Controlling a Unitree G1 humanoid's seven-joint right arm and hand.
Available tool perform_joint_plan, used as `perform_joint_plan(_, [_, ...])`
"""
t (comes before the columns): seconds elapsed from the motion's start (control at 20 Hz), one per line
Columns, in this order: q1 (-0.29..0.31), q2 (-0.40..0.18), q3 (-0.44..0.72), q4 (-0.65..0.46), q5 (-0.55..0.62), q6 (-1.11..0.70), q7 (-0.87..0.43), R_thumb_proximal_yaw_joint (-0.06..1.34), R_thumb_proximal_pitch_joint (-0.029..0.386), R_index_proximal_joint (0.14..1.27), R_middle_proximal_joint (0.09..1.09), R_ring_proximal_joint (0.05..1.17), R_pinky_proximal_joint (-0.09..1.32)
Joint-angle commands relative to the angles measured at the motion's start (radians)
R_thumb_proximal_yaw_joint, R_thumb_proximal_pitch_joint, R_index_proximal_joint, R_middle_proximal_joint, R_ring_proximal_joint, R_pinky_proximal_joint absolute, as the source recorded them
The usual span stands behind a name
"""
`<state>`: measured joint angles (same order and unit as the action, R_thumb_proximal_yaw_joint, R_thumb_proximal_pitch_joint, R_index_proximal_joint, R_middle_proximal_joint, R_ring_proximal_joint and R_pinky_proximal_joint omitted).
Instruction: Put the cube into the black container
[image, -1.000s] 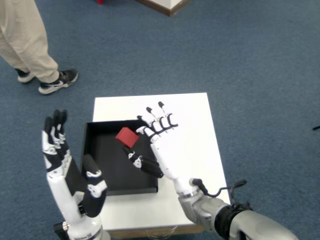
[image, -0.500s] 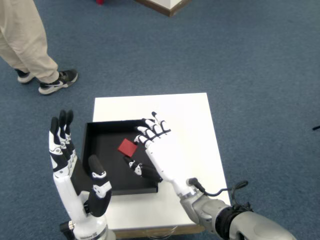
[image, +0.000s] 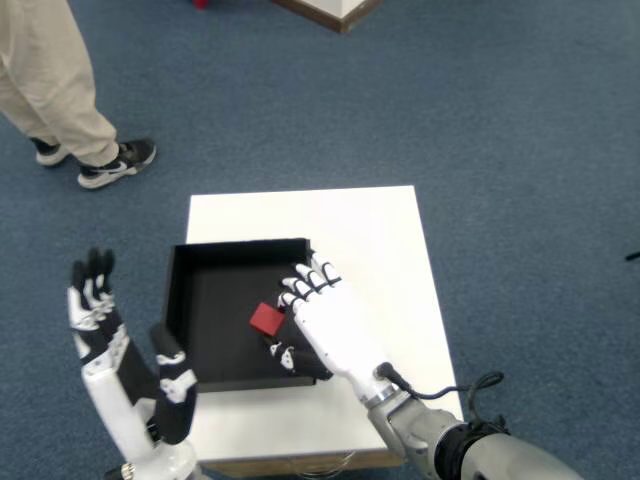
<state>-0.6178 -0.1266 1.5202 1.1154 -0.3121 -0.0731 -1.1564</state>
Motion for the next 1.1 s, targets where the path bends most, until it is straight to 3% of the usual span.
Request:
perform_joint_plan(0.05, [-0.041,0.0,-0.02,-0.004,0.015,0.016,-0.006,1.23,0.176,1.09,0.47,0.33,0.14])
perform_joint_plan(0.25, [-0.031,0.001,-0.016,-0.004,0.019,0.014,0.009,1.22,0.173,1.09,0.47,0.33,0.15])
perform_joint_plan(0.3, [-0.03,0.001,-0.015,0.0,0.026,0.017,0.017,1.12,0.166,0.94,0.46,0.33,0.16])
perform_joint_plan(0.35, [-0.03,0.002,-0.014,0.006,0.031,0.028,0.036,0.82,0.131,0.66,0.39,0.31,0.17])
perform_joint_plan(0.4, [-0.032,0.003,-0.013,0.009,0.032,0.052,0.064,0.56,0.086,0.5,0.31,0.26,0.17])
perform_joint_plan(0.45, [-0.034,0.004,-0.012,0.005,0.035,0.072,0.084,0.46,0.067,0.45,0.28,0.23,0.15])
perform_joint_plan(0.75, [-0.037,0.001,-0.017,-0.069,0.05,0.13,0.107,0.39,0.057,0.44,0.25,0.21,0.12])
perform_joint_plan(1.1, [-0.036,-0.001,-0.019,-0.075,0.058,0.135,0.102,0.32,0.055,0.46,0.25,0.21,0.12])
